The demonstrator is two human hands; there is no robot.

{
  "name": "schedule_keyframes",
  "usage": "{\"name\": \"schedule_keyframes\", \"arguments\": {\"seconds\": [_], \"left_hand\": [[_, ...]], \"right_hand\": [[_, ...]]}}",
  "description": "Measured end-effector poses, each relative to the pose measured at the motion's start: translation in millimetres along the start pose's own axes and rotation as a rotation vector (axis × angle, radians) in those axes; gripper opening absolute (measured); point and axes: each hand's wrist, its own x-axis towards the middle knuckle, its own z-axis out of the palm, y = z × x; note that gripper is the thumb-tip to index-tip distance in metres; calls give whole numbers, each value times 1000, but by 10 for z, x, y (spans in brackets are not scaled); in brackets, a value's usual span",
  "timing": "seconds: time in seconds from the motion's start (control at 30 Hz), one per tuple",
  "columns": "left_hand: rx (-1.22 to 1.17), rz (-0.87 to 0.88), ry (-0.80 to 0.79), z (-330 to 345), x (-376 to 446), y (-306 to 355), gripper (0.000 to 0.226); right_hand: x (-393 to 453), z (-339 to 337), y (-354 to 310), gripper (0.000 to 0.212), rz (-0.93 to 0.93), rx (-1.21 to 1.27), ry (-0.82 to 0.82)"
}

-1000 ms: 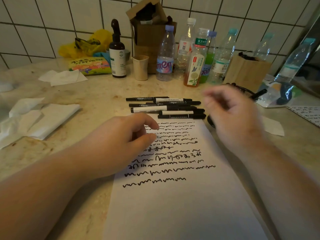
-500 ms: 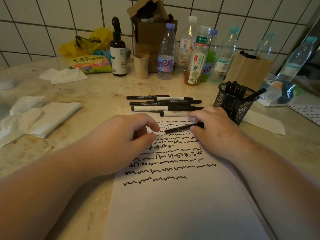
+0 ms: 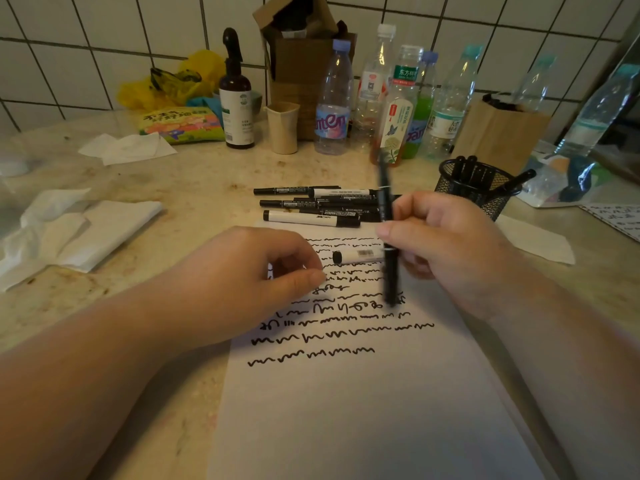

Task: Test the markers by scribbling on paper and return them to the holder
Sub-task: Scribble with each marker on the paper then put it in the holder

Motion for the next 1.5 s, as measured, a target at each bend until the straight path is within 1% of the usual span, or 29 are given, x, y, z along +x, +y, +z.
{"name": "schedule_keyframes", "arguments": {"seconds": [0.07,0.13,0.2,0.27,0.33,0.4,0.47,0.57,0.63,0.7,0.8,0.87,0.93,1.0,1.07,1.13,1.2,1.27,1.37,1.43,1.5], "left_hand": [[-20,21,-15,-16,-9,28,31],[-18,61,-36,-25,-18,51,38],[2,86,-57,-29,-27,66,36],[17,95,-66,-29,-36,74,32],[20,97,-69,-21,-41,67,33],[-14,89,-75,-11,-46,60,37],[-48,85,-92,2,-48,64,42],[-50,85,-149,5,-39,78,36],[-127,95,-232,-20,-27,54,31],[-263,121,-357,-60,-21,31,26],[-488,146,-544,-113,-22,9,28],[-564,150,-656,-149,-41,-25,24],[-621,138,-708,-201,-65,-87,22],[-692,111,-637,-247,-62,-163,31],[-724,77,-488,-257,-26,-211,41],[-676,47,-323,-226,8,-206,39],[-606,10,-179,-177,25,-177,35],[-533,-32,-84,-142,21,-142,34],[-380,-76,-21,-129,7,-98,37],[-279,-88,-30,-123,-8,-86,42],[-162,-99,-49,-101,-22,-81,46]], "right_hand": [[-16,-6,4,12,-40,155,-116],[-29,1,-6,12,-80,208,-200],[-41,13,-17,8,-86,286,-295],[-54,32,-27,13,-78,335,-360],[-54,46,-24,21,-78,297,-353],[-51,48,-19,21,-85,245,-316],[-58,48,-25,20,-86,247,-308],[-68,60,-38,19,-79,282,-334],[-67,63,-41,19,-90,307,-359],[-72,71,-44,18,-123,329,-388],[-85,86,-51,16,-151,377,-447],[-92,47,-46,16,-154,440,-467],[-85,-39,-10,20,-173,512,-457],[-76,-110,22,24,-109,538,-485],[-83,-129,43,20,1,493,-576],[-97,-117,31,21,80,442,-653],[-98,-126,17,23,98,407,-651],[-75,-156,2,22,75,353,-586],[-33,-193,-6,16,47,326,-482],[-30,-189,-32,13,49,310,-469],[-40,-177,-53,19,48,233,-460]]}}
